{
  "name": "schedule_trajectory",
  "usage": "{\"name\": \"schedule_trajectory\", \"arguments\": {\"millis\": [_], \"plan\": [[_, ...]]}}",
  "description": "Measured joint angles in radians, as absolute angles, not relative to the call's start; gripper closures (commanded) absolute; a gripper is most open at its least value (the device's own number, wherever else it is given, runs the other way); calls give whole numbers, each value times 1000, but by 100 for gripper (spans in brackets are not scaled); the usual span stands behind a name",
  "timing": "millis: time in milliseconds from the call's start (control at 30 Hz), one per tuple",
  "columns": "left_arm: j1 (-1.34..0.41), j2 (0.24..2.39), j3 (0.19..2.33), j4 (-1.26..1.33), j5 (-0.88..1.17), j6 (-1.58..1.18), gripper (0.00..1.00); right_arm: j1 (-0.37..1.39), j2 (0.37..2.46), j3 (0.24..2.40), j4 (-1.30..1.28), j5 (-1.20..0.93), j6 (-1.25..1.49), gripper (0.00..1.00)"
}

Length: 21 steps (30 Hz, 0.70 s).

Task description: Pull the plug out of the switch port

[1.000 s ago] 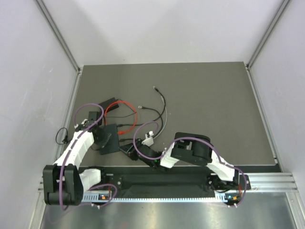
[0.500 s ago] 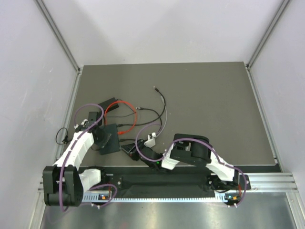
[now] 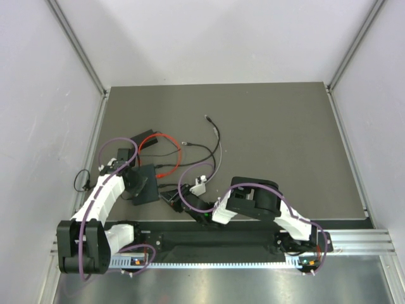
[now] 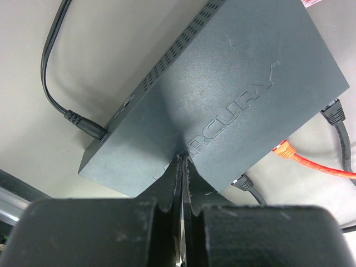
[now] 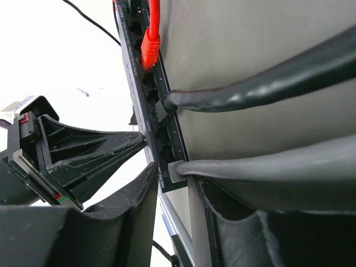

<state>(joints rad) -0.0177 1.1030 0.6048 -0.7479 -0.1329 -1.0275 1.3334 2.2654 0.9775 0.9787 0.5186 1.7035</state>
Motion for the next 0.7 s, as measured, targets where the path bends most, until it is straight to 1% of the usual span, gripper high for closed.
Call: {"name": "schedule_trajectory", "arguments": {"millis": [67, 167, 267, 300, 400, 567, 633, 700], "plan": [[-18, 1103, 605, -748, -133, -1028, 100, 1333, 2265, 978, 974, 519, 1702, 69], [-18, 1104, 605, -748, -133, -1028, 100, 1333, 2265, 978, 978, 519, 1695, 69], [-18, 1104, 605, -747, -133, -1028, 100, 1333, 2265, 978, 978, 518, 1694, 72], [-18, 1104, 604, -747, -133, -1028, 100, 1333, 2265, 978, 977, 518, 1694, 77], [-18, 1104, 603, -745, -134, -1027, 100, 1333, 2265, 979, 976, 517, 1690, 80], [-17, 1109, 602, -745, -139, -1027, 100, 1333, 2260, 992, 942, 516, 1665, 79], [-17, 1111, 602, -745, -139, -1027, 100, 1333, 2258, 995, 931, 517, 1658, 74], [-17, 1114, 602, -744, -139, -1027, 100, 1334, 2258, 996, 932, 515, 1653, 72]]}}
